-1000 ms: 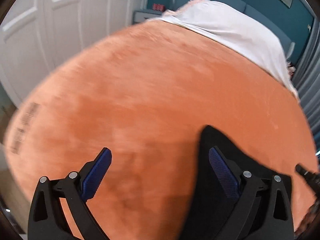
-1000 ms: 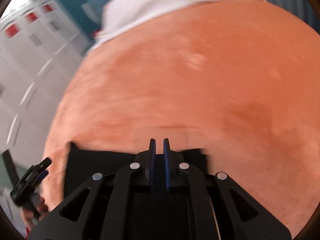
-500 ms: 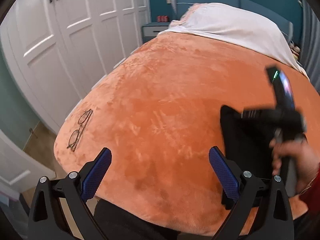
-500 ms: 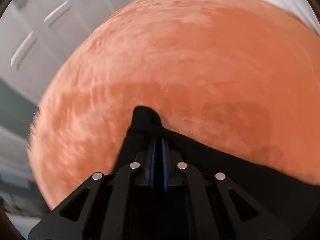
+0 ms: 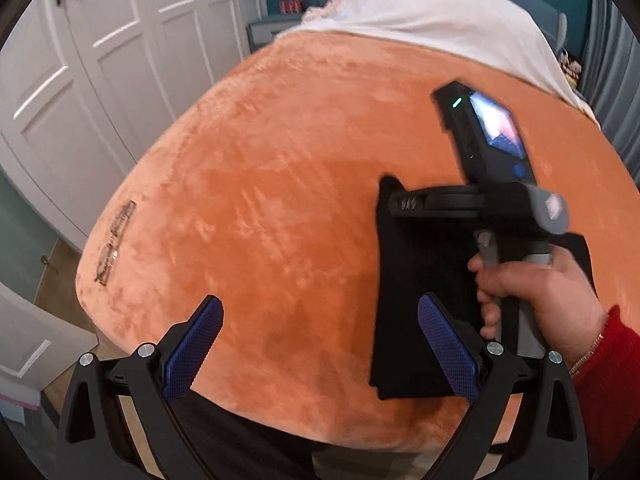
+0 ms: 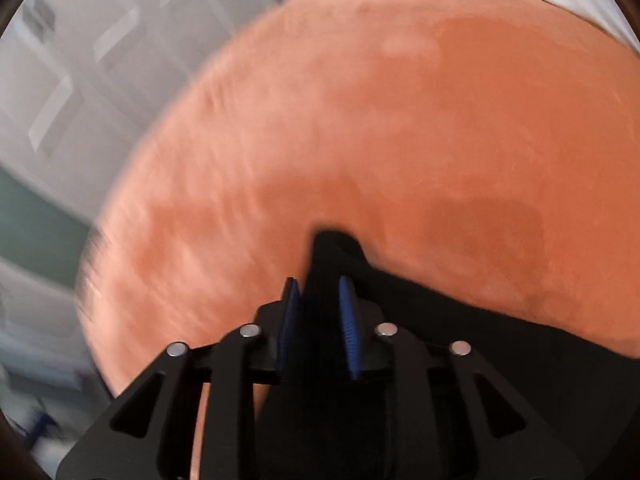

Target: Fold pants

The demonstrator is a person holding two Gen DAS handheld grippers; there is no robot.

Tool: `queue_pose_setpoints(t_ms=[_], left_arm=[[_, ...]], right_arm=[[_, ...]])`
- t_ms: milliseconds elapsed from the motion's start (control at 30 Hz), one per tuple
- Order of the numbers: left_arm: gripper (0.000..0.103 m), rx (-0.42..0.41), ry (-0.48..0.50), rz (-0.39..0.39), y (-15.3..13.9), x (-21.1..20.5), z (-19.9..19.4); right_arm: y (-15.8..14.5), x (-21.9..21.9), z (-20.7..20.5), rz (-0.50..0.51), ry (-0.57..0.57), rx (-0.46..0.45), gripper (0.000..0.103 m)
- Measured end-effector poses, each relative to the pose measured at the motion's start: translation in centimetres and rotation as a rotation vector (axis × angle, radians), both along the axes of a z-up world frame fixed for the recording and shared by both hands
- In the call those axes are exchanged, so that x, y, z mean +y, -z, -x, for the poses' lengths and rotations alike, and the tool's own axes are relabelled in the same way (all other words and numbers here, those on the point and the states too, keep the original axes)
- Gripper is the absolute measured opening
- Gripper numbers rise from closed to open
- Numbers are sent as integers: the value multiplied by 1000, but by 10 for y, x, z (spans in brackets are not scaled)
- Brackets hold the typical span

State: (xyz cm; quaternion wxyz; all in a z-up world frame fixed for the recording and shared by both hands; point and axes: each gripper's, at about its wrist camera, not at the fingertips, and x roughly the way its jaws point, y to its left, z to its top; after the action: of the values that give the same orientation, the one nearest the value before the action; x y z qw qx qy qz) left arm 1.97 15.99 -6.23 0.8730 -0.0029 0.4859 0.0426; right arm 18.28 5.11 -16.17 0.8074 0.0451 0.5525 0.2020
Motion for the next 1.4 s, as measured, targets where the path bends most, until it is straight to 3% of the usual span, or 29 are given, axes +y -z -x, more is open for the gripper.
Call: queue_pose_setpoints(t_ms=[167,233,300,367,467,533,600,633,867,1067,1133,1167,1233,1267,1333,1400], left_arm=[[96,29,5,-76,5,-17,2],[96,57,13,-79,11,-25,0],[96,74,22,-78,14,-33,-1],[96,81,38,-83,16,-44,-1],[96,87,64,-117,18,-61,1],[96,91,73,-131,19,-70,2],[96,99,80,-136,20,-78,3],[96,104,83,-138,20,-81,3],[96,118,74,-151,20,-90,6],[96,137,74,-154,24,-91,9],[96,133,77,-167,24,-92,10],[96,135,79,-169,25,-93,10],[96,142,78,-165,25,-95,10],[96,145,82,-169,26,-96,10],[96,145,87,-177,27,-97,10],[96,149,90,-177,30,-98,10]], right_arm=[[-58,-77,60,-131,135,-165,21],[-66,-123,97,-80,205,-220,21],[-52,-160,119,-11,260,-196,21],[-15,-197,134,72,312,-92,19],[-22,-233,158,-104,392,-96,21],[-37,-238,169,-109,406,-134,25],[-48,-242,179,-110,402,-166,46],[-50,-247,183,-103,405,-171,50],[-34,-273,206,-164,424,-108,50],[-11,-262,203,-184,386,-60,51],[-6,-261,202,-193,393,-55,49],[-4,-261,199,-195,397,-50,35],[-10,-260,198,-203,388,-54,30],[-17,-261,200,-200,386,-73,23],[-35,-265,204,-185,395,-121,20],[-25,-264,199,-133,376,-98,19]])
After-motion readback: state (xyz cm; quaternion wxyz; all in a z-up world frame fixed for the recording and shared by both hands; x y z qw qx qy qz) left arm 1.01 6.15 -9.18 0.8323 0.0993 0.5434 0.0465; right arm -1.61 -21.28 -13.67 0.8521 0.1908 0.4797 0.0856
